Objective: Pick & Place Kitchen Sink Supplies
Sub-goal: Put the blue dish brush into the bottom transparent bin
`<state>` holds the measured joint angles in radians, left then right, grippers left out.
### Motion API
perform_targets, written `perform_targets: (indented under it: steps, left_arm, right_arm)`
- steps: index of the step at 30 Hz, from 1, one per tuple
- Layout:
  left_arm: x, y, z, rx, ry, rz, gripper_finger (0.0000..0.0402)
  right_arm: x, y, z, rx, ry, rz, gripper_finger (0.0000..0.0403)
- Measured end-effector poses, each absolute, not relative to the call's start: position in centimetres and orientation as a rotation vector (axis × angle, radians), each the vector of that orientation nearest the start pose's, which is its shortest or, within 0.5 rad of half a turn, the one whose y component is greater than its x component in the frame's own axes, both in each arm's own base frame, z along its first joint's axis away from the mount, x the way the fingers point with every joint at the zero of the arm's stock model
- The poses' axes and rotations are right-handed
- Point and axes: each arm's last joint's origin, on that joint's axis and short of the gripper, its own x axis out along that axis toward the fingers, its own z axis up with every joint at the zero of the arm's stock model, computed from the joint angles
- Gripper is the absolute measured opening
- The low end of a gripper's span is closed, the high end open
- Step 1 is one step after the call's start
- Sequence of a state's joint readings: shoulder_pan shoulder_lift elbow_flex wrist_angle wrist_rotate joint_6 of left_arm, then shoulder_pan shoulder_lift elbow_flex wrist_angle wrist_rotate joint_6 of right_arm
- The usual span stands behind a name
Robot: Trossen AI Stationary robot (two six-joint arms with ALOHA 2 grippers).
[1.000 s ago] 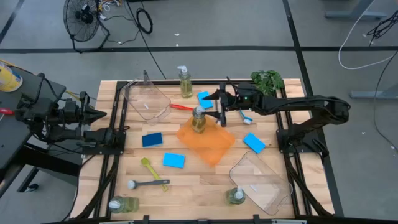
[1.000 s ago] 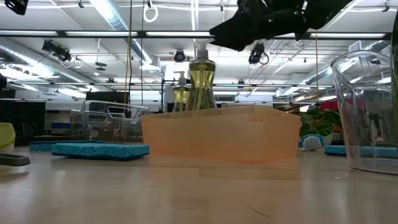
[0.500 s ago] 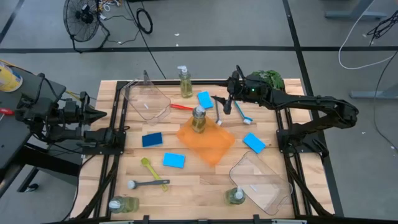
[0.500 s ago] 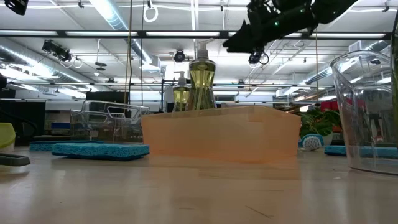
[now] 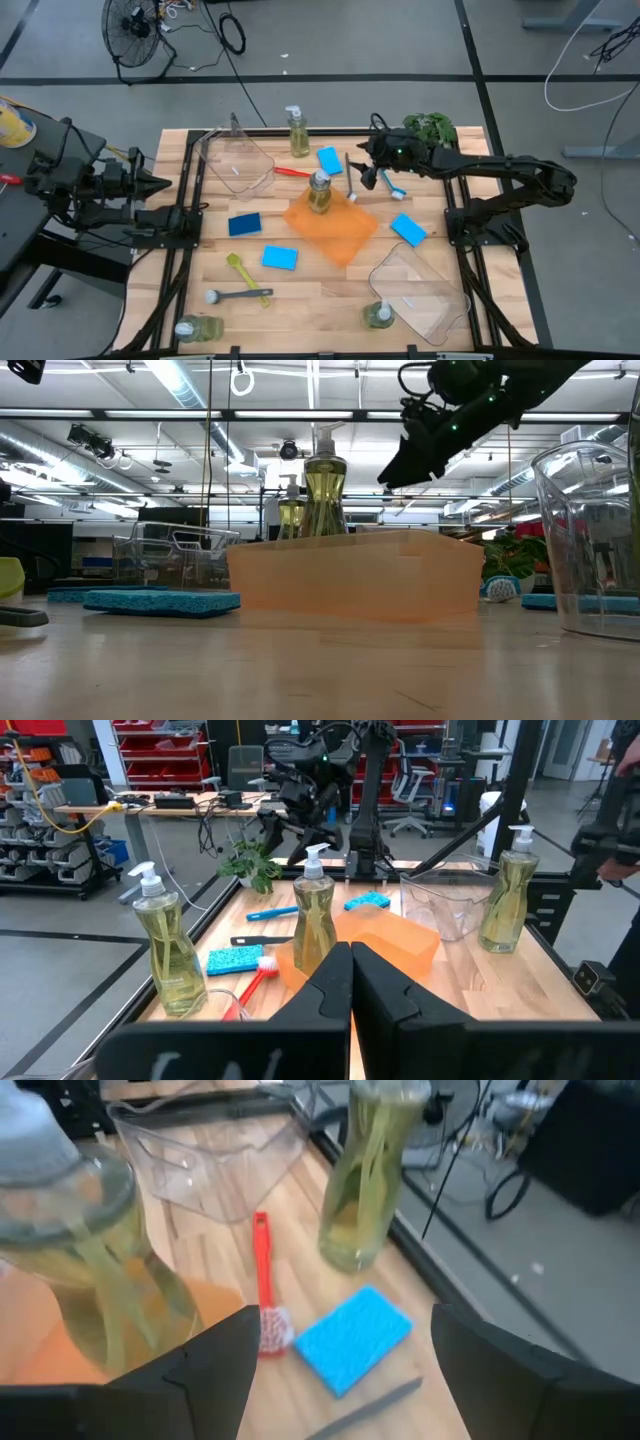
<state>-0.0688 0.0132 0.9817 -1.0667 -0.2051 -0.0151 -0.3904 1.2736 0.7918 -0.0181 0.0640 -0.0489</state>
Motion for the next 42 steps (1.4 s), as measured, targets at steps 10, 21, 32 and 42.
perform_targets:
  steps: [10, 21, 32, 42]
  left_arm:
    - [-5.8, 1.0, 33.3, -0.001, 0.097, 0.137, 0.0003]
    - [-5.8, 1.0, 33.3, -0.002, 0.097, 0.137, 0.0003]
    - [-5.9, 1.0, 33.3, -0.002, 0.096, 0.137, 0.0003]
    - [-5.9, 1.0, 33.3, -0.002, 0.096, 0.138, 0.0003]
  right_arm:
    - [23.8, -10.8, 22.8, 0.096, 0.628, -0.719, 0.0295]
    - [21.9, -11.3, 21.3, 0.251, 0.78, -0.903, 0.0295]
    - [22.4, -11.4, 18.8, 0.346, 0.917, -0.859, 0.0295]
    - [22.7, -11.6, 17.0, 0.36, 0.998, -0.9, 0.0295]
